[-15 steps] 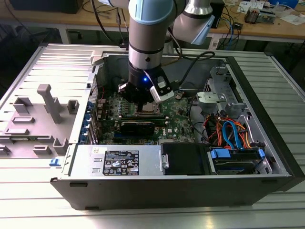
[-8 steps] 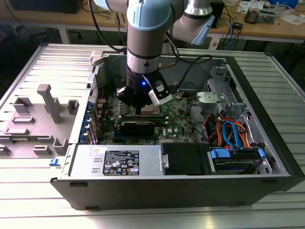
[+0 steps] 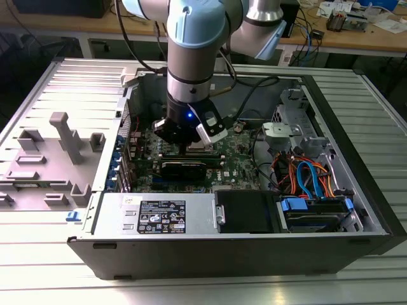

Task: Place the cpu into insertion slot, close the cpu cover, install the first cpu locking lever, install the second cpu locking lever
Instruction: 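Install the second cpu locking lever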

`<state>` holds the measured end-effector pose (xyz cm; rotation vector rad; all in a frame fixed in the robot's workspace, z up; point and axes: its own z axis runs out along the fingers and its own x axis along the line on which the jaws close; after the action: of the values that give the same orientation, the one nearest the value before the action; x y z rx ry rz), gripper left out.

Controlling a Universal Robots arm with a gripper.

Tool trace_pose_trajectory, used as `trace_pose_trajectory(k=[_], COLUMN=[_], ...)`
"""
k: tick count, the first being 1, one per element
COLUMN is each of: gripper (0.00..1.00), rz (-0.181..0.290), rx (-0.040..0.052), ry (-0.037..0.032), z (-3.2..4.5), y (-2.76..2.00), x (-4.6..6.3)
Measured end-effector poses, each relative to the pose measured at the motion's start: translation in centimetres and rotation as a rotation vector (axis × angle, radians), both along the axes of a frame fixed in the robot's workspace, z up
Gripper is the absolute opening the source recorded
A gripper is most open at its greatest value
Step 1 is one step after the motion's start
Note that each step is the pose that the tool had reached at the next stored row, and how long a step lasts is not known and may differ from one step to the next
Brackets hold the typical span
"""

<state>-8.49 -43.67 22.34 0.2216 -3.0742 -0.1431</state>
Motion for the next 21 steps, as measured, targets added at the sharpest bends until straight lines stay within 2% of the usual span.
trace_pose_trajectory(k=[3,14,17,21], gripper=[0.11,0.11,0.11,0.11], rz=[0.000,0.005,0.008,0.009], rx=[0.0054,0.0093,0.0145,0.0259], ry=[0.0000,0.0015,0.0017,0.0015], z=[0.00,-0.32,-0.52,-0.79], y=[-0.06,-0.17,-0.17,-0.17], x=[-0.02,-0.20,-0.38,-0.46])
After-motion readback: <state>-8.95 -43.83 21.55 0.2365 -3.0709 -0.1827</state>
